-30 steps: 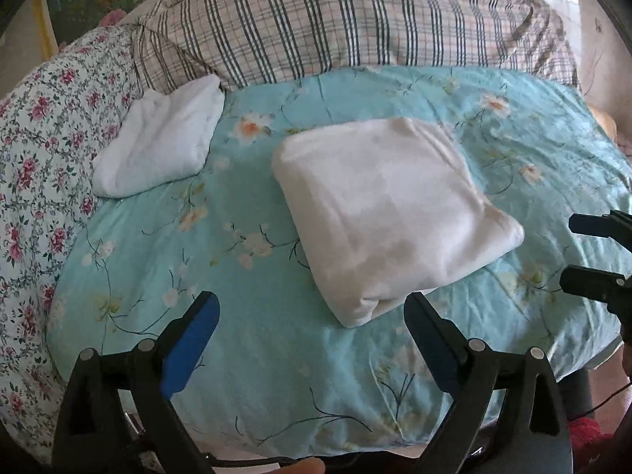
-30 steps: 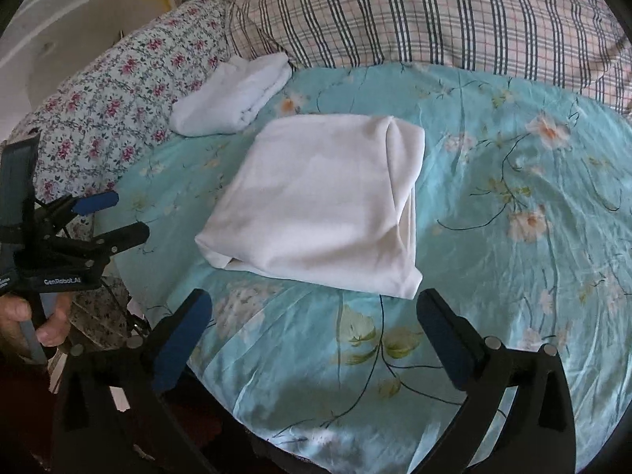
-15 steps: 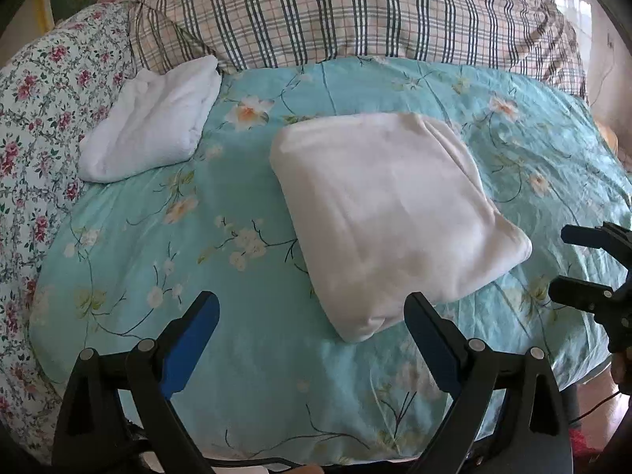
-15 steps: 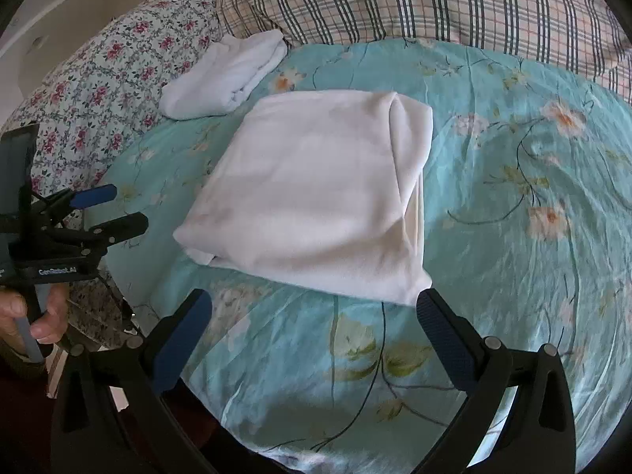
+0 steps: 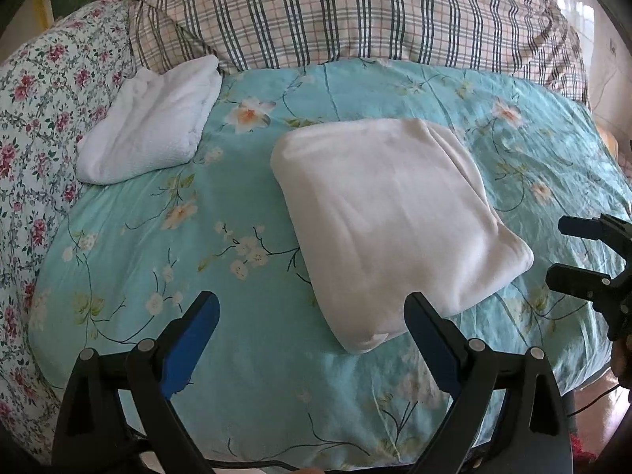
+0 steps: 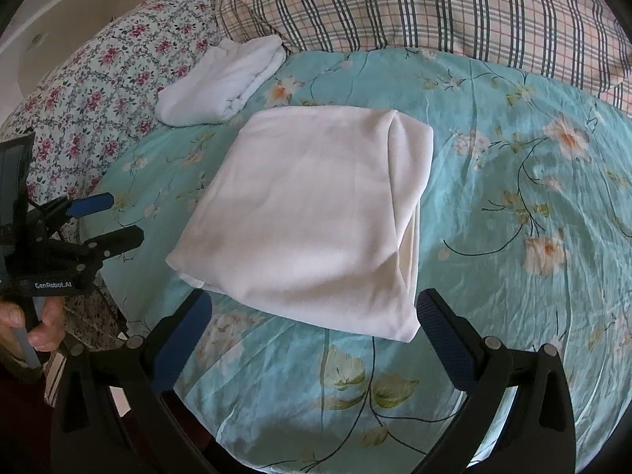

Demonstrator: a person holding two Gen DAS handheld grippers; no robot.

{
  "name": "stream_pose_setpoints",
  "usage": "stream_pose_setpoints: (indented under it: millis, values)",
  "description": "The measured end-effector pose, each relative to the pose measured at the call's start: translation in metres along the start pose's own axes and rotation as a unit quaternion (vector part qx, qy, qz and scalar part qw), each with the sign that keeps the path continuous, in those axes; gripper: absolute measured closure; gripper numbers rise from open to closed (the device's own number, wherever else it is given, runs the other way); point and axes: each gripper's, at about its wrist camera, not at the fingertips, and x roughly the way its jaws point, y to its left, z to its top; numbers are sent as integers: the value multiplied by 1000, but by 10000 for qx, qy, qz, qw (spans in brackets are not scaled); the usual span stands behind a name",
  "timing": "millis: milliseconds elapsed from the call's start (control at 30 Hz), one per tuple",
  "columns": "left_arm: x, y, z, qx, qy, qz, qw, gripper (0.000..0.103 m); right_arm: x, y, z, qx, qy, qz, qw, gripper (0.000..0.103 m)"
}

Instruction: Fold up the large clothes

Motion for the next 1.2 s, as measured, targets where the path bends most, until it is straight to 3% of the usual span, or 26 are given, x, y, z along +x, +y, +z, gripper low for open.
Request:
stream_pose_setpoints:
  millis: [1200]
  values:
    - [-9, -8, -4, 17, -19, -72, 10000, 8, -5, 7, 0, -29, -22, -26, 10000, 0]
